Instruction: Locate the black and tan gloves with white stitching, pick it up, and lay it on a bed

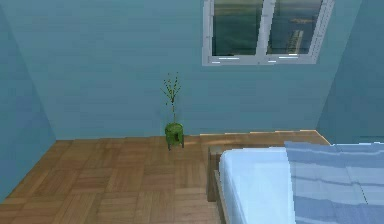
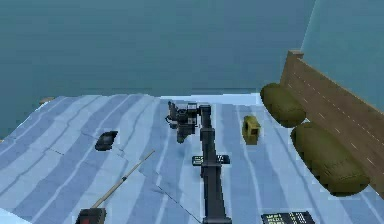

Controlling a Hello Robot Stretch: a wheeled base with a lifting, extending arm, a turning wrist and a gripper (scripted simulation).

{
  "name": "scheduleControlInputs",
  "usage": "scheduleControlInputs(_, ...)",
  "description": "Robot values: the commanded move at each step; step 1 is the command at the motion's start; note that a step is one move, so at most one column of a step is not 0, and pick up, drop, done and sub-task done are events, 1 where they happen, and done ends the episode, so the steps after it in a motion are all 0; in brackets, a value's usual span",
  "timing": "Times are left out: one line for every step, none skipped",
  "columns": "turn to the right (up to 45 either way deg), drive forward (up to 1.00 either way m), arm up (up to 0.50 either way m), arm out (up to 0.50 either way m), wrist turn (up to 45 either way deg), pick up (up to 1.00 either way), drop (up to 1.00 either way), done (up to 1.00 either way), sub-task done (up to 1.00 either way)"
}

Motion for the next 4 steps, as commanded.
scheduleControlInputs(0.0, 0.0, 0.0, 0.0, 0.0, 0.0, 1.0, 0.0, 0.0)
scheduleControlInputs(0.0, 0.0, 0.1, 0.0, 0.0, 0.0, 0.0, 0.0, 0.0)
scheduleControlInputs(0.0, 0.0, 0.0, -0.08, 0.0, 0.0, 0.0, 0.0, 0.0)
scheduleControlInputs(0.0, 0.0, 0.0, 0.0, 0.0, 0.0, 0.0, 1.0, 0.0)
